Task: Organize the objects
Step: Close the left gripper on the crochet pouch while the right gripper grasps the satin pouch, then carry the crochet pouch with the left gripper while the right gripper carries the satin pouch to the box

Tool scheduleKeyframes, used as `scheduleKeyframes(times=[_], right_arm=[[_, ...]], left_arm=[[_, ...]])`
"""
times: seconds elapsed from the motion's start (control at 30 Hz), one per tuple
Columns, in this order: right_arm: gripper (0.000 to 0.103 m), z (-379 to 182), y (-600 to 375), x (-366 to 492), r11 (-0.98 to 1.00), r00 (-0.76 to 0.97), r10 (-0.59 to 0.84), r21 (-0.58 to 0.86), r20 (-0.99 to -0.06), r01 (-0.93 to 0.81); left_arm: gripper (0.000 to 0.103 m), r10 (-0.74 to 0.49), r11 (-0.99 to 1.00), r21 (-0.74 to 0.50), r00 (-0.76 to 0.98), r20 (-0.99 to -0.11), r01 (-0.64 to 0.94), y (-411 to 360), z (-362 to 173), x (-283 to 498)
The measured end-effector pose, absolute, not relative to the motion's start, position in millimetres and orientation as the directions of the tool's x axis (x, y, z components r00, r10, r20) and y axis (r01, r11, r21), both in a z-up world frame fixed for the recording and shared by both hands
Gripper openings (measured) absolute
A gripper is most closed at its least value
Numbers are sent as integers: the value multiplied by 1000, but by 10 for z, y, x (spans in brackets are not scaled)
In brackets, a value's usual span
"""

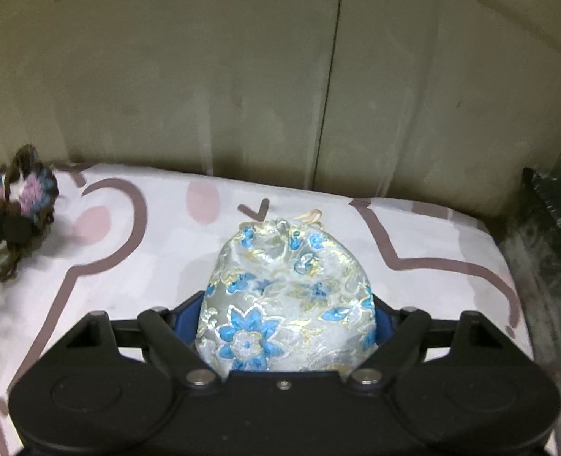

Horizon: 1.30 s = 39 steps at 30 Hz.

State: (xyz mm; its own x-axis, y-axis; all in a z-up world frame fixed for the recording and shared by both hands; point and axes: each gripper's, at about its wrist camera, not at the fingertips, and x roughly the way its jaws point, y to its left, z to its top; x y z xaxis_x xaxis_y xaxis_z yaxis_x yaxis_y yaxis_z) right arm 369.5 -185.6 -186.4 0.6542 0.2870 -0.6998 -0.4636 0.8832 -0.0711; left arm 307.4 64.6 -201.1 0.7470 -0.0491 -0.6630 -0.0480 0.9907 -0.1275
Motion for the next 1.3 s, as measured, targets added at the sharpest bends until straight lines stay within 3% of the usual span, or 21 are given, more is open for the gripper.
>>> scheduleKeyframes(times=[0.57,1.3], right_arm=[[85,-875,-2080,2993,882,688,343,-32,-640,-469],[85,-102,-2331,1895,897,710,371,35,-599,-440]], left_arm=[[42,44,988,-82,750,-659,-130,459,-1159,2287],[42,62,986,-80,780,-623,-143,-43,-467,1230]])
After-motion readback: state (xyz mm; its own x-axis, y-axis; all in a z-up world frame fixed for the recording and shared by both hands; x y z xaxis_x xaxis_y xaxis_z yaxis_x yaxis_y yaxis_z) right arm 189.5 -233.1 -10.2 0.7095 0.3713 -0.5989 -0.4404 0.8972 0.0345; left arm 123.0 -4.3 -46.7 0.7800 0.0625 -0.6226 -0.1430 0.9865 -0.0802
